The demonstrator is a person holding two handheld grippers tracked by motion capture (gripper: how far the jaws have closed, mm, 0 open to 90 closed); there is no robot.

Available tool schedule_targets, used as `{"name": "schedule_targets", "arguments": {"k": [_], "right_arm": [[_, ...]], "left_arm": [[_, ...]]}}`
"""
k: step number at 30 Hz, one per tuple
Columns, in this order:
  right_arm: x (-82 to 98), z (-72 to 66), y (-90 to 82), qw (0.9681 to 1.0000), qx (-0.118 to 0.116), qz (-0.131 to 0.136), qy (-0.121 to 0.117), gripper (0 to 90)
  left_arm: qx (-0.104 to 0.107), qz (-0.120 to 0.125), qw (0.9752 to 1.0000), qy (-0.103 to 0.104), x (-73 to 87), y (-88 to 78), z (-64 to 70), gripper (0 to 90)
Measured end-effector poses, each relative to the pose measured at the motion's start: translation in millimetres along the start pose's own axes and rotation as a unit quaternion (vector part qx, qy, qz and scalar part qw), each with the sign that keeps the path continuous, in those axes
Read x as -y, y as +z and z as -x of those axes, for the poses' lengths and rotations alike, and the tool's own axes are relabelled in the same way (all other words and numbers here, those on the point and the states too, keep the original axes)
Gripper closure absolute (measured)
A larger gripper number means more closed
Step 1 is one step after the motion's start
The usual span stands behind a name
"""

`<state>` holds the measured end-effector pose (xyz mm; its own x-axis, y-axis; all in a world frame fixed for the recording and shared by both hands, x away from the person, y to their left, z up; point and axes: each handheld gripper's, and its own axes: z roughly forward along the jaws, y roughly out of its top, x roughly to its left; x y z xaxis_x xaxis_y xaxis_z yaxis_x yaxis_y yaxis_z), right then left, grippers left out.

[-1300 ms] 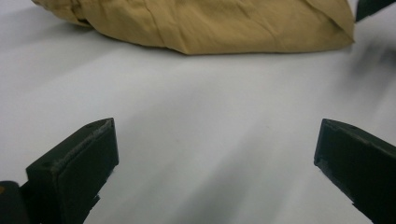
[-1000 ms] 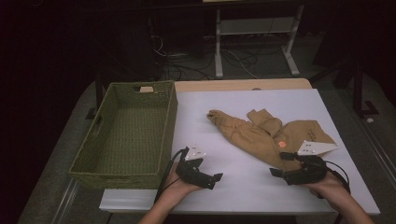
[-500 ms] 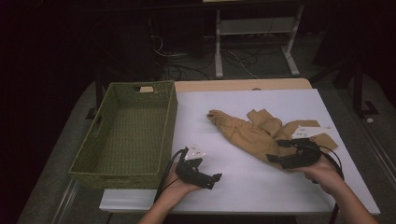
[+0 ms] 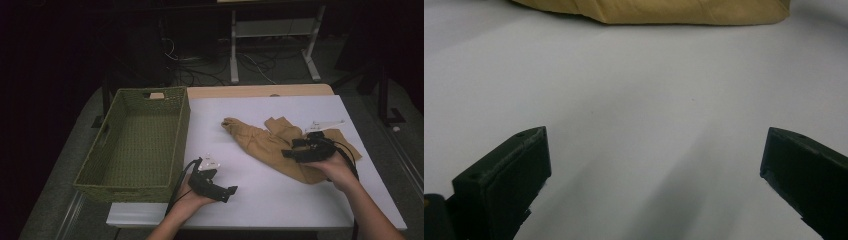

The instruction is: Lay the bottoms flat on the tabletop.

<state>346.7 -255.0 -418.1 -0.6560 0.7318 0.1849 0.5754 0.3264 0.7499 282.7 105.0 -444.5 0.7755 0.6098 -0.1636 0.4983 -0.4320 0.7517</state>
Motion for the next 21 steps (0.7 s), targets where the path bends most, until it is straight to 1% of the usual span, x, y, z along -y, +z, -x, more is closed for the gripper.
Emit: {"name": "schedule_targets", "arguments": {"k": [1, 4, 7, 10, 14, 18, 21], "right_arm": [[1.8, 1.0, -0.2, 1.0, 0.002, -0.004, -0.002, 34.4], [6.0, 4.1, -1.2, 0.9999, 0.007, -0.01, 0.003, 38.8], [9.6, 6.8, -1.7, 0.9998, 0.005, -0.013, 0.012, 44.1], [12.9, 6.9, -0.5, 0.9997, 0.002, -0.018, 0.015, 50.0], [16.9, 6.1, -1.1, 0.9997, 0.0, -0.019, 0.017, 57.9], [18.4, 6.9, -3.4, 0.9997, -0.001, -0.019, 0.013, 61.1], [19.4, 9.0, -4.2, 0.9996, -0.006, -0.018, 0.02, 62.7]], "left_arm": [[0.0, 0.0, 1.0, 0.0, 0.0, 0.2, -0.2, 0.2], [0.001, -0.001, 1.0, -0.001, 0.2, 0.8, -0.9, 0.2], [0.0, 0.001, 1.0, -0.002, 0.1, 0.4, -1.1, 0.2], [0.001, 0.002, 1.0, -0.004, -0.3, 0.4, -1.8, 0.2], [0.0, 0.004, 1.0, -0.006, -0.3, -0.2, -2.6, 0.2], [-0.002, 0.005, 1.0, -0.004, -0.4, -2.1, -3.4, 0.2], [-0.003, 0.005, 1.0, -0.005, -0.5, -2.0, -4.9, 0.2]]}}
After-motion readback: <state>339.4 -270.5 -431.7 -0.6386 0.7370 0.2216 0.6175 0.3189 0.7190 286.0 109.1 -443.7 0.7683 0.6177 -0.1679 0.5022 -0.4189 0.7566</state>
